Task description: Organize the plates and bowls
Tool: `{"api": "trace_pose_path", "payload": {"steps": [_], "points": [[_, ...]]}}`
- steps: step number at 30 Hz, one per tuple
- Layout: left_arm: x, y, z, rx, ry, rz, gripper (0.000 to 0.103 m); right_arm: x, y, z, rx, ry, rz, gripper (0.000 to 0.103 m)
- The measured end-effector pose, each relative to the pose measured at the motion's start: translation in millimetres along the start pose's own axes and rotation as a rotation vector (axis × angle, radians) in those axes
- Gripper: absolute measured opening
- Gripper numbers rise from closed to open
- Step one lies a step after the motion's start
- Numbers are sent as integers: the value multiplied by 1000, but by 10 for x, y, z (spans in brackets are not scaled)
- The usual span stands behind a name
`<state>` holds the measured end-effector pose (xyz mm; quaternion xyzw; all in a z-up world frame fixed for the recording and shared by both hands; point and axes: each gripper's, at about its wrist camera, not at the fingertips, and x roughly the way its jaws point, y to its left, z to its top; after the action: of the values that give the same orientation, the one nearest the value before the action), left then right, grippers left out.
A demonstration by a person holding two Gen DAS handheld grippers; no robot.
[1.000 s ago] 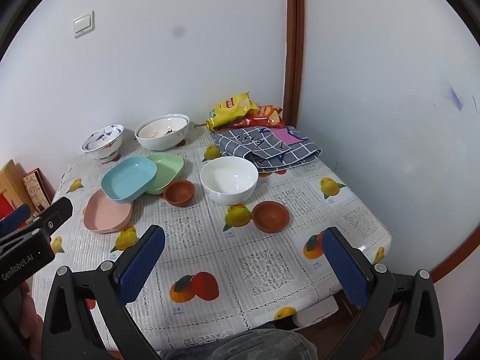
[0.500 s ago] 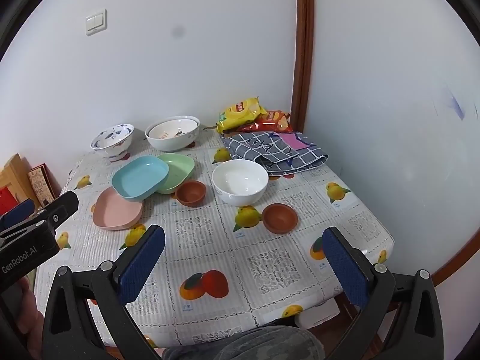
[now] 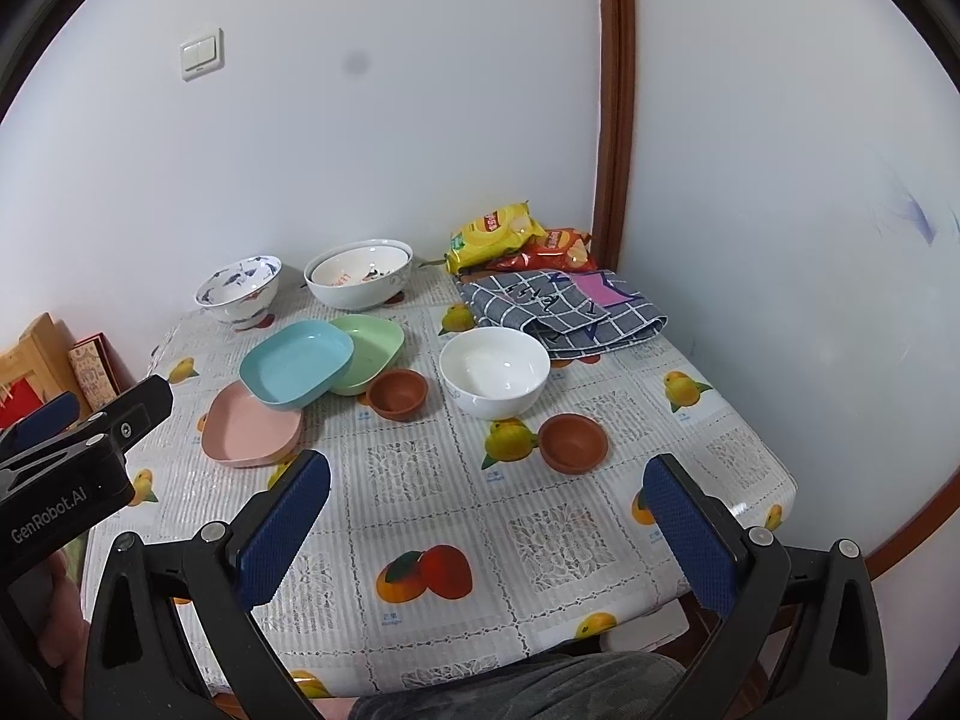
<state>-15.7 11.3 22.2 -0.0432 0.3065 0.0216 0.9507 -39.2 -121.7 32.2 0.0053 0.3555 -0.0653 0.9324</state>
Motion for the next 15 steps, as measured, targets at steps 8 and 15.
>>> {"api": "trace_pose_path", "payload": {"steps": [8,15], "points": [[-13,-3,-5,0,0,0,103,-32,-25,-20,12,-9,12,103],[-16,6,-5,-3,4,-2,103,-41,-24,-31,13,-9,13,103]]}}
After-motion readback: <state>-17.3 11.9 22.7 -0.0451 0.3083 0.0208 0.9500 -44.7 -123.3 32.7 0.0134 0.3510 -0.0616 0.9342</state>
